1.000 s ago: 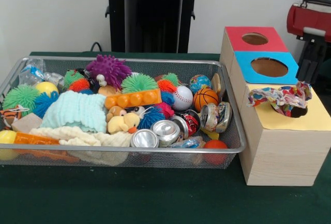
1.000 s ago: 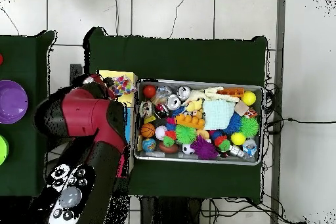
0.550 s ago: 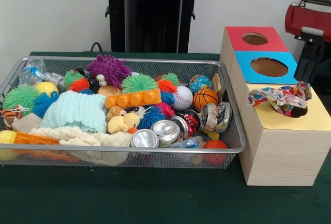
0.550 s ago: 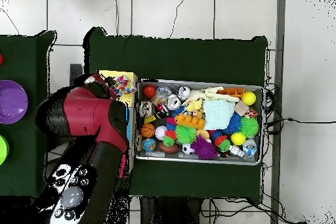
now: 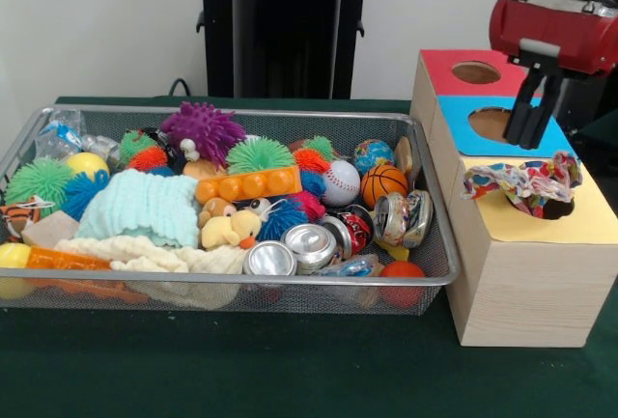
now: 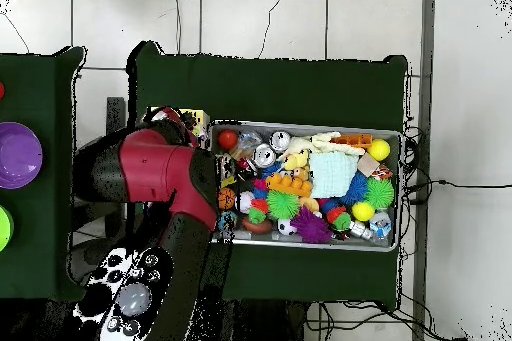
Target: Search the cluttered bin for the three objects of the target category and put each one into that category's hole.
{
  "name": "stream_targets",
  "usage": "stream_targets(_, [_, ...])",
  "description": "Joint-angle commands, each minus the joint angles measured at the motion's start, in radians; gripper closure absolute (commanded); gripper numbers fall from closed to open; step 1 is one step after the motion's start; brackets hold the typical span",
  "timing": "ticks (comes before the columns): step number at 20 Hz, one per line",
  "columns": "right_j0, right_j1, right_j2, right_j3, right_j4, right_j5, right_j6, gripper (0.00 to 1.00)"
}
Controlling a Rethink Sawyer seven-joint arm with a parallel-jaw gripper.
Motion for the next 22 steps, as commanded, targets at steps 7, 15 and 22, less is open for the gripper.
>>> stream_targets(7, [-0.037,0.071,0.128,0.081,-0.061,-0.082,0.06,1.0])
stream_targets(15, [-0.047,0.089,0.145,0.066,-0.062,-0.093,0.046,1.0])
stream_targets(22, [-0.086,0.047,0.23,0.109,-0.065,-0.095,0.008,1.0])
